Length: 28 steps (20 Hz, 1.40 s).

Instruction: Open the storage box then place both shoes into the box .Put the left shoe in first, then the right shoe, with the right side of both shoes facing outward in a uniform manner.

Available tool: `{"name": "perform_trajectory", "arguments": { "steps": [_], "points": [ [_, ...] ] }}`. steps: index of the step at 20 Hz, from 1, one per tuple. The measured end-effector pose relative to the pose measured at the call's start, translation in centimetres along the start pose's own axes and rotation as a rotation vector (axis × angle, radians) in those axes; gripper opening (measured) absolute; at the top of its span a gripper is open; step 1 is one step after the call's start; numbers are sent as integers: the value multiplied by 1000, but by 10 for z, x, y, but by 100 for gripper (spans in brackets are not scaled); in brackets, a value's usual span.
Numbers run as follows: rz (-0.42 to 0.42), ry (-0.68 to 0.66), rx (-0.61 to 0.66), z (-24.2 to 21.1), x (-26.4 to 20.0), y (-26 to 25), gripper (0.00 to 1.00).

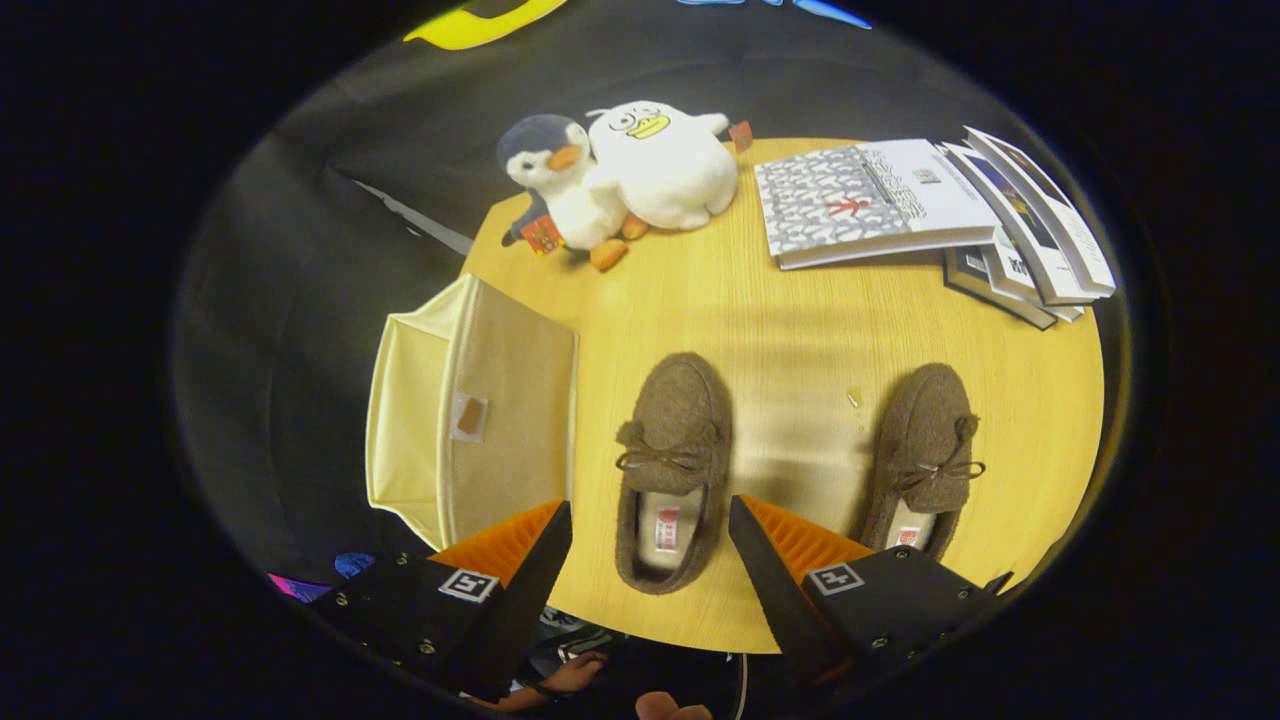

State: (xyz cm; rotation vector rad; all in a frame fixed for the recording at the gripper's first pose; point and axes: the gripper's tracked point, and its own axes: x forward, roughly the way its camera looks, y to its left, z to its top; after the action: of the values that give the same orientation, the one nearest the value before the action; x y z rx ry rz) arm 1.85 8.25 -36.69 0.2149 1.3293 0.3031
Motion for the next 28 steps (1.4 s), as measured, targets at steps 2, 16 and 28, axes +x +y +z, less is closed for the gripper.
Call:
{"name": "perform_trajectory", "arguments": {
  "steps": [2, 16, 28],
  "points": [
    [-23, 40, -1, -10, 15, -11, 97],
    [-72, 178, -19, -19, 92, -30, 87],
    [-86, 152, -24, -19, 79, -38, 0]
  ]
}}
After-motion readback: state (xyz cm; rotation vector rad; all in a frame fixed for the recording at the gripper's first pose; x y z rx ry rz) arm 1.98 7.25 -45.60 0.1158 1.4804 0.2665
